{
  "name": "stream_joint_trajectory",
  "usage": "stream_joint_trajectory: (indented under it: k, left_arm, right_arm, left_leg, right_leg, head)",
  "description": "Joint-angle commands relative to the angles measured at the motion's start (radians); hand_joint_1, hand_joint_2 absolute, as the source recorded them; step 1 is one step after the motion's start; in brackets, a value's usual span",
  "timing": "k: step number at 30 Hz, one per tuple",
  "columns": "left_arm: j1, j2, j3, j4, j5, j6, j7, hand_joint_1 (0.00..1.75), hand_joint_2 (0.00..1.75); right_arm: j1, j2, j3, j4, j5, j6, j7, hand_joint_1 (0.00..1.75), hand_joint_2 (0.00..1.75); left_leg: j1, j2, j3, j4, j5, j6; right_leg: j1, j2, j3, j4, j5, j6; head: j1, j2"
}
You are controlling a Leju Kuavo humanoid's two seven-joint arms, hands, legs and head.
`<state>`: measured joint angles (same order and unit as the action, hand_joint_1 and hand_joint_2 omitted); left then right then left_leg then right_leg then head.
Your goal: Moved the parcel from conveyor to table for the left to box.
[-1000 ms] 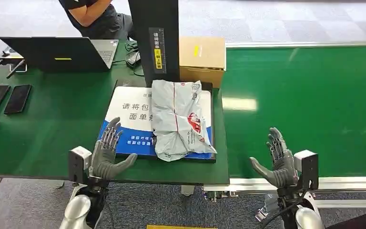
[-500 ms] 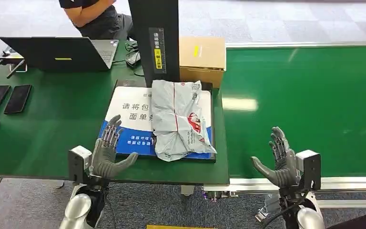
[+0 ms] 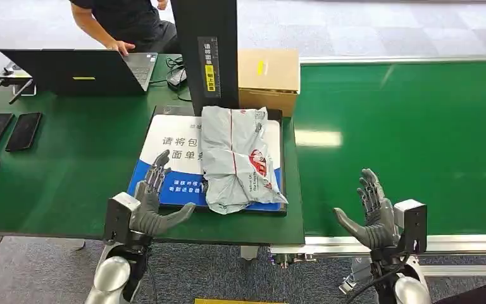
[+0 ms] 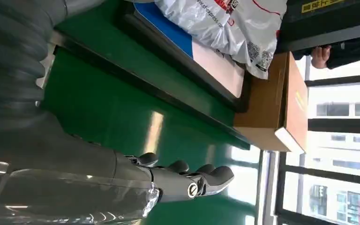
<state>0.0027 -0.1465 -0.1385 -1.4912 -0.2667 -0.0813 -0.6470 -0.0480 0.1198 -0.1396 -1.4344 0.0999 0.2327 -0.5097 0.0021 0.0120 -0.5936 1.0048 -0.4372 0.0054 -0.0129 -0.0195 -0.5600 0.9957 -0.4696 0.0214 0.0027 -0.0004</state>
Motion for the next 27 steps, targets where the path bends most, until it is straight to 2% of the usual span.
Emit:
stream_joint_trajectory:
  k: [1,18,20,24,27]
  left_arm:
    - [-0.115,-0.003,-0.067,0.160,-0.005,-0.022,0.023,0.00,1.75]
    - [-0.114,0.007,-0.062,0.177,0.078,-0.071,0.033,0.00,1.75]
    - [-0.126,0.018,-0.091,0.195,0.013,-0.056,0.073,0.00,1.75]
    - [-0.151,0.029,-0.139,0.270,-0.106,-0.015,0.159,0.00,1.75]
    - [-0.156,0.025,-0.139,0.289,-0.107,-0.014,0.158,0.00,1.75]
  right_arm:
    - [-0.017,0.033,-0.071,-0.012,-0.019,-0.008,0.024,0.00,1.75]
    - [-0.014,0.034,-0.073,-0.011,-0.016,0.010,0.030,0.00,1.75]
    - [-0.007,0.034,-0.075,-0.019,-0.017,0.010,0.030,0.00,1.75]
    - [-0.001,0.037,-0.069,-0.014,-0.013,0.015,0.029,0.00,1.75]
    - [-0.003,0.038,-0.067,-0.009,-0.013,0.016,0.029,0.00,1.75]
  left_leg:
    - [0.000,-0.003,0.001,-0.001,0.001,-0.001]
    - [0.000,-0.001,0.005,-0.003,0.000,-0.001]
    - [0.000,-0.001,0.002,-0.001,0.000,-0.001]
    - [0.001,-0.003,0.006,-0.005,0.001,-0.002]
    - [0.000,-0.003,0.005,-0.004,0.001,-0.001]
  right_leg:
    - [0.000,-0.002,0.002,-0.001,0.000,-0.001]
    - [0.000,0.002,0.005,-0.003,0.000,-0.002]
    - [0.000,0.001,0.002,-0.001,0.000,-0.001]
    - [0.000,0.001,0.006,-0.005,0.001,-0.002]
    - [0.000,0.000,0.005,-0.003,0.000,-0.001]
  head:
    - [0.000,0.000]
    - [0.000,0.000]
    - [0.000,0.000]
    - [0.000,0.000]
    - [0.000,0.000]
